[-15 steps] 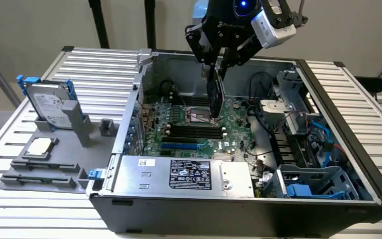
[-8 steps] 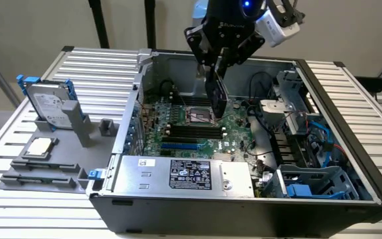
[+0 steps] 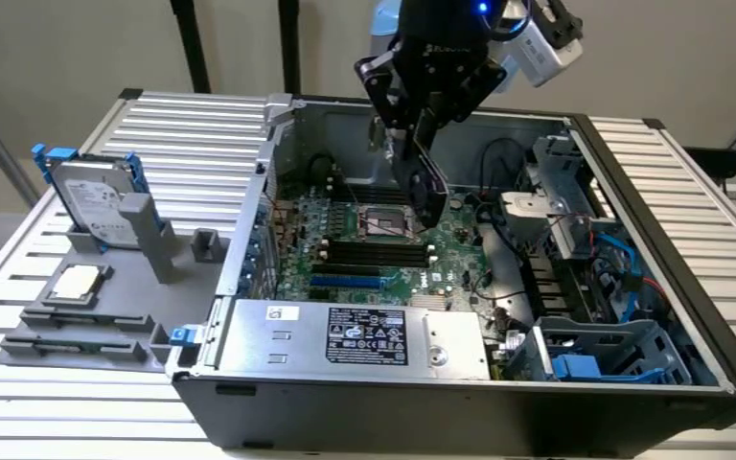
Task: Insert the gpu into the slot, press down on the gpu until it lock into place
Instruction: 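Insert the gpu into the slot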
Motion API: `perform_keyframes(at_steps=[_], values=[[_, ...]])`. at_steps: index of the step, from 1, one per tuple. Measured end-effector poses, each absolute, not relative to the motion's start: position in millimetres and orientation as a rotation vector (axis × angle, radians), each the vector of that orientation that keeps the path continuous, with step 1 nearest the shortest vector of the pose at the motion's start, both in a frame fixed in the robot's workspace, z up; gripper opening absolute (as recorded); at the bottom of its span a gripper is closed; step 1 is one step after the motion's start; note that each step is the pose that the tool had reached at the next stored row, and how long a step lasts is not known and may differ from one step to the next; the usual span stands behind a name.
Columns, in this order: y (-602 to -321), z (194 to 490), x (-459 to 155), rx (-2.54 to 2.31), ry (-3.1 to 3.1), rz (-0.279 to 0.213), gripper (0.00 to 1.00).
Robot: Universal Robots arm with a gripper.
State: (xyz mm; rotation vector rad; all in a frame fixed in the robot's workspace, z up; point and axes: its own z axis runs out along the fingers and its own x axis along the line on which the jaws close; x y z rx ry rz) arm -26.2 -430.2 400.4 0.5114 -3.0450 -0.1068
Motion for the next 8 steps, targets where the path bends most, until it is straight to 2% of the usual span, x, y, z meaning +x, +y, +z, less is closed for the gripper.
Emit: perform_keyframes(at_steps=[8], values=[[-430.2,400.1,-26.2,0.730,-2.995,-0.101,0.26]])
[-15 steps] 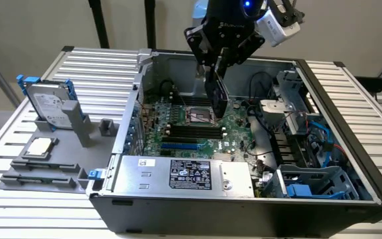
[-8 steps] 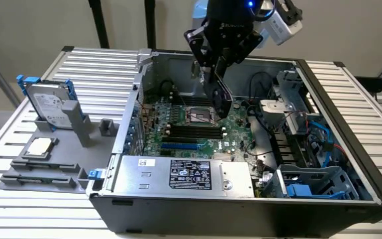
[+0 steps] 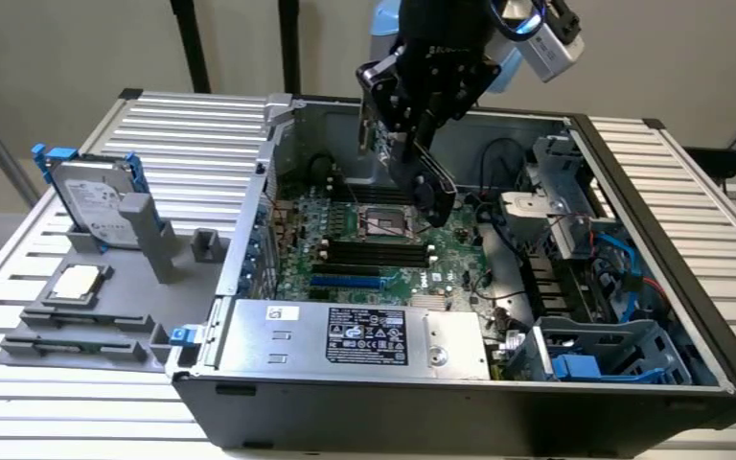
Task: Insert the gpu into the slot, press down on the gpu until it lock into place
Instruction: 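Insert the gpu into the slot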
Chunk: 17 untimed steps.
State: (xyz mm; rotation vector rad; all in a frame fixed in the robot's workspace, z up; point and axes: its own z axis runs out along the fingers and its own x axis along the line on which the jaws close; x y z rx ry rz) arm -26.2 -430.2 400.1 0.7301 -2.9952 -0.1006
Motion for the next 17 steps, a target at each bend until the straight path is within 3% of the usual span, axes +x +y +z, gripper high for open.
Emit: perform_keyframes(at_steps=[17], values=[[-430.2,395.4,-26.1,1.180,-2.840,-0.085,0.26]])
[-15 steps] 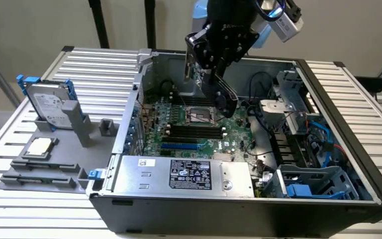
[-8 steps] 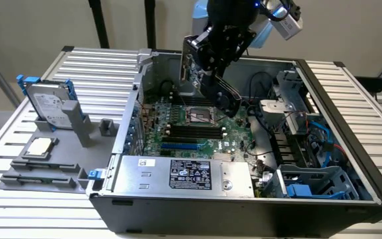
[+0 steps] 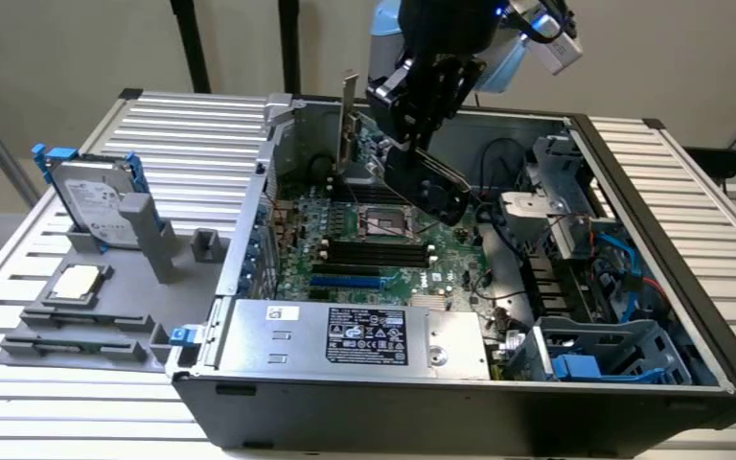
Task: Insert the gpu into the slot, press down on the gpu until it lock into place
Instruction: 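Insert the gpu into the slot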
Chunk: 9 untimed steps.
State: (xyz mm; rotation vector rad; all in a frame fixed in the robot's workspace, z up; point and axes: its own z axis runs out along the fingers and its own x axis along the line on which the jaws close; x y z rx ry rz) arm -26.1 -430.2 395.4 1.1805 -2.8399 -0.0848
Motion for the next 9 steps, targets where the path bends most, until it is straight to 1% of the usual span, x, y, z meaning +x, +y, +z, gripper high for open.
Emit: perform_keyframes(at_steps=[9], values=[[-430.2,390.6,-26.2,1.407,-2.731,-0.076,0.26]])
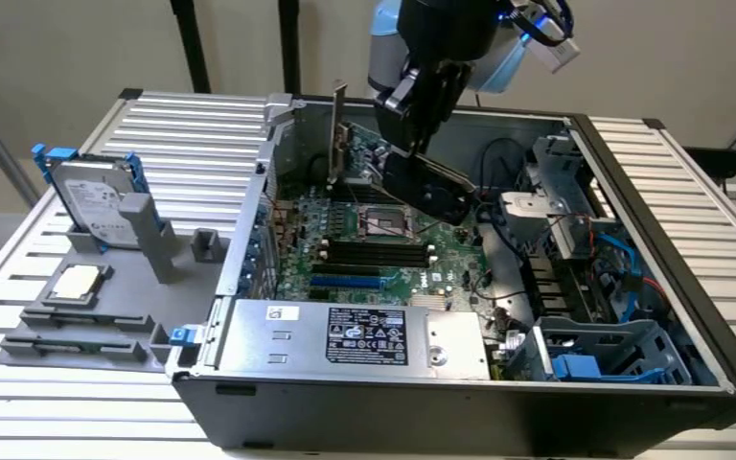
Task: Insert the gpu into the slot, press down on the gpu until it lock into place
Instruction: 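Insert the gpu into the slot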
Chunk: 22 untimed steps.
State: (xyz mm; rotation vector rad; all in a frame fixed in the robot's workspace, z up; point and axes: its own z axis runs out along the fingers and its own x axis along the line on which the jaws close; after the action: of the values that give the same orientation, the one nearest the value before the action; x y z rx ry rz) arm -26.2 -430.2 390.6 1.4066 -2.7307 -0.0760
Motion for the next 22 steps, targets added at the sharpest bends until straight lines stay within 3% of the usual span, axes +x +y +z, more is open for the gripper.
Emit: perform_keyframes(at_steps=[22], values=[[-430.2,369.4,-26.2,1.915,-2.391,-0.054,0.26]])
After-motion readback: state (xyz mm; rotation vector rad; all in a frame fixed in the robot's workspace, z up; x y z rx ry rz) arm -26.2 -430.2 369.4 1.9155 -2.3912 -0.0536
